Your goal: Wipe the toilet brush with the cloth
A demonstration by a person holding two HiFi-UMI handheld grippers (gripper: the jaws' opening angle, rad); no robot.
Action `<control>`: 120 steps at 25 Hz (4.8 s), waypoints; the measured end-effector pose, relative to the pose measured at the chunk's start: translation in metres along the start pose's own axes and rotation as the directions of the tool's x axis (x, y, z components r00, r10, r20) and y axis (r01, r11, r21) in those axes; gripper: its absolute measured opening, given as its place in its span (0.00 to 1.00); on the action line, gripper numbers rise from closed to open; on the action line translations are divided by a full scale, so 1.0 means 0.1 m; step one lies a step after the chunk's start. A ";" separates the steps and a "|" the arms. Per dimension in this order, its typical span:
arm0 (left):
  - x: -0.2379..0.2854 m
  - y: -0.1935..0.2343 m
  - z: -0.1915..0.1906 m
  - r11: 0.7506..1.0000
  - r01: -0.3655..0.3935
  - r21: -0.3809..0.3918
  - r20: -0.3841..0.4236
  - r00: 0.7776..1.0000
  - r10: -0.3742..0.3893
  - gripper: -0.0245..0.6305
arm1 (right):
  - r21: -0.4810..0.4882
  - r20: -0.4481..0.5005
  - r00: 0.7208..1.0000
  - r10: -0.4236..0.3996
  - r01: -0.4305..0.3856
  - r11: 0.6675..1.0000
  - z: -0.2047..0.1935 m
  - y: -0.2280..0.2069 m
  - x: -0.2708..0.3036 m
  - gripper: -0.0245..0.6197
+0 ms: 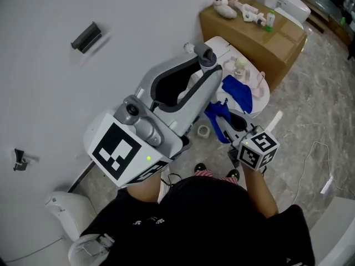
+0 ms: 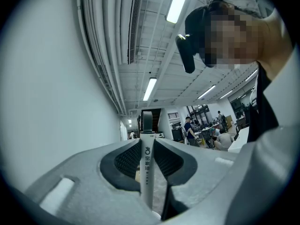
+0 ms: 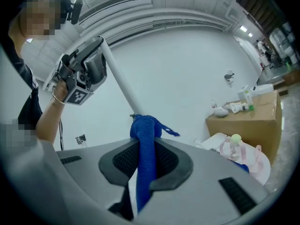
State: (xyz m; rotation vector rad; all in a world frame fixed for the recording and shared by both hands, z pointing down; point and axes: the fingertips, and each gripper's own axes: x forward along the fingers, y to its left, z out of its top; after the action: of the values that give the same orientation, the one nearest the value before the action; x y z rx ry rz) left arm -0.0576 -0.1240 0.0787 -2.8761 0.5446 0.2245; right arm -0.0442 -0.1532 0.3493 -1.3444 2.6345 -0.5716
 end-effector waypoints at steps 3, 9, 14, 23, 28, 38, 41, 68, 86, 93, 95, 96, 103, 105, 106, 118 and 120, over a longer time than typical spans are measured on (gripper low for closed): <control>0.00 -0.01 0.01 1.000 0.004 -0.002 0.000 1.000 -0.004 0.17 | 0.009 -0.011 1.000 -0.011 0.011 1.000 -0.06 -0.04 0.00 0.14; 0.00 0.00 0.02 1.000 0.009 0.000 0.001 1.000 -0.009 0.17 | 0.022 -0.045 0.998 -0.037 0.038 0.999 -0.22 -0.16 0.03 0.14; 0.00 -0.04 0.07 1.000 0.024 -0.010 0.012 1.000 -0.024 0.17 | 0.027 -0.075 0.995 -0.063 0.065 0.998 -0.37 -0.26 0.01 0.14; 0.01 -0.05 0.07 0.999 0.035 -0.016 0.018 0.999 -0.035 0.17 | 0.042 -0.100 0.991 -0.091 0.096 0.995 -0.55 -0.40 -0.02 0.14; 0.03 -0.07 0.10 0.998 0.050 -0.026 0.024 0.999 -0.049 0.17 | 0.059 -0.104 0.988 -0.112 0.119 0.991 -0.59 -0.47 -0.04 0.14; 0.04 -0.08 0.10 0.996 0.072 -0.045 0.035 0.997 -0.071 0.17 | 0.070 -0.124 0.981 -0.148 0.158 0.985 -0.70 -0.59 -0.09 0.14; 0.04 -0.10 0.10 0.996 0.080 -0.049 0.039 0.996 -0.078 0.17 | 0.072 -0.140 0.977 -0.158 0.169 0.983 -0.77 -0.64 -0.12 0.14; 0.06 0.01 -0.13 0.996 0.088 -0.034 -0.003 0.996 -0.088 0.17 | 0.060 0.083 0.993 -0.086 0.082 0.995 0.00 -0.38 -0.71 0.14; -0.02 -0.15 -0.14 0.972 0.207 -0.111 -0.003 0.978 -0.209 0.17 | -0.243 0.386 0.853 0.351 -0.273 0.931 1.91 0.54 -0.50 0.14; -0.03 -0.20 -0.10 0.956 0.258 -0.141 0.023 0.966 -0.257 0.17 | -0.213 0.398 0.772 0.496 -0.448 0.868 1.99 0.76 -0.46 0.14; -0.03 -0.21 -0.10 0.953 0.266 -0.143 0.025 0.964 -0.265 0.17 | -0.201 0.403 0.743 0.535 -0.498 0.843 1.99 0.82 -0.48 0.14; -0.04 -0.21 -0.10 0.953 0.267 -0.143 0.027 0.964 -0.266 0.17 | -0.198 0.406 0.732 0.548 -0.515 0.834 1.99 0.84 -0.48 0.14; -0.04 -0.21 -0.07 0.952 0.276 -0.133 0.033 0.961 -0.274 0.17 | -0.217 0.374 0.708 0.598 -0.560 0.799 1.98 0.93 -0.51 0.14; -0.04 -0.22 -0.06 0.951 0.280 -0.132 0.037 0.960 -0.277 0.17 | -0.207 0.375 0.702 0.605 -0.573 0.793 1.98 0.94 -0.51 0.14; -0.04 -0.22 -0.06 0.951 0.281 -0.131 0.039 0.960 -0.279 0.17 | -0.203 0.375 0.700 0.608 -0.578 0.791 1.98 0.94 -0.51 0.14; -0.03 -0.23 -0.02 0.949 0.289 -0.127 0.049 0.957 -0.285 0.17 | -0.181 0.349 0.703 0.620 -0.598 0.781 1.89 0.93 -0.49 0.14; -0.03 -0.24 -0.02 0.948 0.291 -0.128 0.049 0.957 -0.287 0.17 | -0.187 0.341 0.707 0.619 -0.594 0.782 1.87 0.92 -0.48 0.14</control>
State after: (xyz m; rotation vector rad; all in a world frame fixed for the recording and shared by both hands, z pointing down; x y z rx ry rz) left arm -0.0509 -0.1018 0.0851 -3.0281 0.0999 0.2650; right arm -0.0327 -0.1164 0.1391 -0.4391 2.5366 -0.1041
